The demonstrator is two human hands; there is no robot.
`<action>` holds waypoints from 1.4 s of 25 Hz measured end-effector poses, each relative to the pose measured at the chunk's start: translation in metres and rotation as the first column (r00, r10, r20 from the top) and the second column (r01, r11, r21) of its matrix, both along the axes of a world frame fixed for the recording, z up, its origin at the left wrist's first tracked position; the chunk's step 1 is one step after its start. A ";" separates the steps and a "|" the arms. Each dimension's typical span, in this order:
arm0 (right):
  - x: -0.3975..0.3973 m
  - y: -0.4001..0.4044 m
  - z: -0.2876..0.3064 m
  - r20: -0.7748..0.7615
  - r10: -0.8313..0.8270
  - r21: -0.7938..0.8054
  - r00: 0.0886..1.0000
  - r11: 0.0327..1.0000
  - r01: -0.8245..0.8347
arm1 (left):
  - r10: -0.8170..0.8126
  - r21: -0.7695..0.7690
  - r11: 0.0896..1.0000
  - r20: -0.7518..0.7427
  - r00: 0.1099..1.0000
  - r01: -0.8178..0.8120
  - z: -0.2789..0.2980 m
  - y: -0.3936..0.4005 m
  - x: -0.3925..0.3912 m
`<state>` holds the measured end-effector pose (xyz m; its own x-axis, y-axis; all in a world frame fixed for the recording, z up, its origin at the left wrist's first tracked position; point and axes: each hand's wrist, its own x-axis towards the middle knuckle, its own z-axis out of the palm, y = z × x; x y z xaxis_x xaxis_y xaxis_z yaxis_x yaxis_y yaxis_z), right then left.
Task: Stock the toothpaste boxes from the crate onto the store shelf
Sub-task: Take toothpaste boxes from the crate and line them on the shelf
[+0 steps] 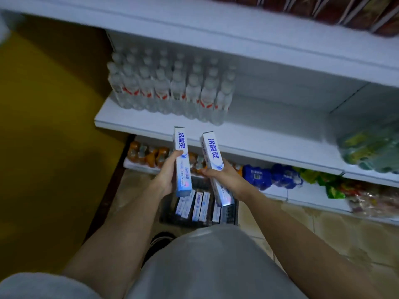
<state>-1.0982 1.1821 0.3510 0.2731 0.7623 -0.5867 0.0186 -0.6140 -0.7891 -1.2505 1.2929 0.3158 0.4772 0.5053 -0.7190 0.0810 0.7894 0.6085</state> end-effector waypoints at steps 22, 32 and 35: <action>0.072 -0.034 0.179 0.382 0.355 0.046 0.853 0.915 -0.401 | -0.469 0.389 0.800 -0.072 0.880 0.458 0.199 0.068 0.009; 0.148 -0.113 0.260 0.518 0.382 0.068 0.765 0.873 -0.482 | -0.578 0.314 0.098 -0.754 0.311 0.944 0.322 -0.037 0.088; 0.175 -0.125 0.282 0.553 0.232 0.177 0.800 0.906 -0.385 | -0.571 0.409 0.192 -0.693 0.441 0.892 0.334 -0.035 0.086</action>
<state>-0.9229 1.0570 0.6334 0.1952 0.9619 -0.1913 0.6142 -0.2720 -0.7408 -1.1644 1.2581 0.6497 0.7334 0.3986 -0.5507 0.6786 -0.3806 0.6282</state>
